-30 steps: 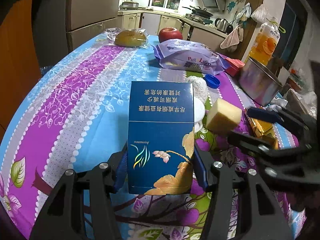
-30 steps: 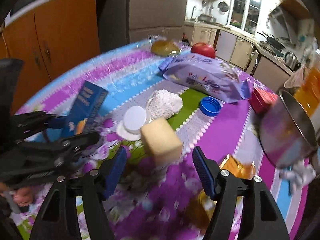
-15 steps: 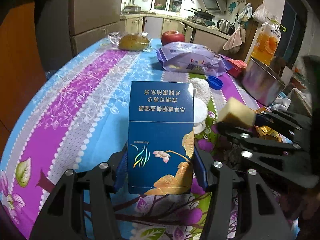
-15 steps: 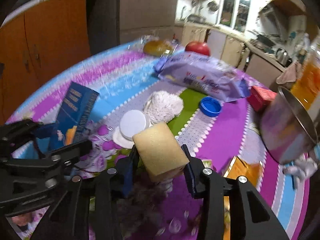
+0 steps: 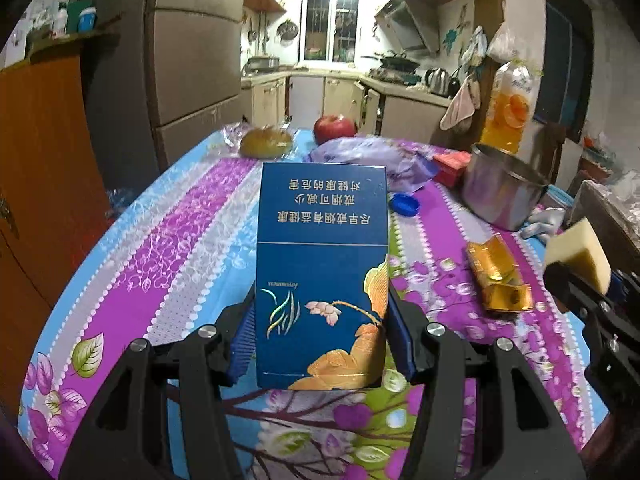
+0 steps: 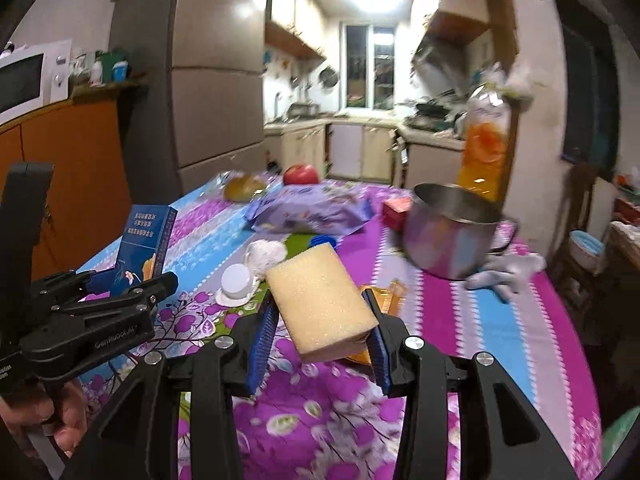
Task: Collect trash
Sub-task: 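Carry the blue box and sponge in both grippers over the green basin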
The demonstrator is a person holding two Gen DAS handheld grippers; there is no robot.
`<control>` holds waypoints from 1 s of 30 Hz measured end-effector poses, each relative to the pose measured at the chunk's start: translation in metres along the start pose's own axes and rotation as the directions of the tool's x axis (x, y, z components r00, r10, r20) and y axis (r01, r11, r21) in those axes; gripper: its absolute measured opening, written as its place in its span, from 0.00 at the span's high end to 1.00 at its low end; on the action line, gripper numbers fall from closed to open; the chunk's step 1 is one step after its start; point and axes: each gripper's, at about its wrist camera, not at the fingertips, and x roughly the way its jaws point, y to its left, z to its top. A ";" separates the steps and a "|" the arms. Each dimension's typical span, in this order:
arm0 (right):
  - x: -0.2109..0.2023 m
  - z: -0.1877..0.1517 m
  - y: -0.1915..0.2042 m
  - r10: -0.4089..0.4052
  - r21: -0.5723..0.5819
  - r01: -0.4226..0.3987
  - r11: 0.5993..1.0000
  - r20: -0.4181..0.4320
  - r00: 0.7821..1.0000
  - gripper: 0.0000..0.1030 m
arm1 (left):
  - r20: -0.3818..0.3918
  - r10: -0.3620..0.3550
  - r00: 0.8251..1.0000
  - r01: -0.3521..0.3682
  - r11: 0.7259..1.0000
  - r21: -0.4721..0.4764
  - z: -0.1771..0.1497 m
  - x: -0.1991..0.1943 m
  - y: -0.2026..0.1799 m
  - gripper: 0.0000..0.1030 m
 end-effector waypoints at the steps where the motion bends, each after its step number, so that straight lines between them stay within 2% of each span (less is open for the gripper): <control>1: -0.006 -0.001 -0.001 -0.008 0.001 0.008 1.000 0.008 1.000 0.58 | 0.006 -0.005 1.000 0.005 1.000 0.003 0.000 -0.004 -0.003 0.48; 7: -0.052 -0.005 -0.010 -0.074 0.033 0.072 0.997 0.069 0.995 0.58 | 0.053 -0.046 0.998 0.044 0.998 0.034 -0.003 -0.035 -0.029 0.48; 15: -0.093 -0.012 -0.022 -0.135 0.065 0.129 0.990 0.102 0.986 0.58 | 0.104 -0.086 0.991 0.079 0.994 0.072 -0.007 -0.069 -0.059 0.48; 30: -0.160 -0.022 -0.054 -0.220 0.111 0.206 0.972 0.140 0.965 0.58 | 0.133 -0.147 0.980 0.132 0.985 0.115 -0.005 -0.095 -0.105 0.48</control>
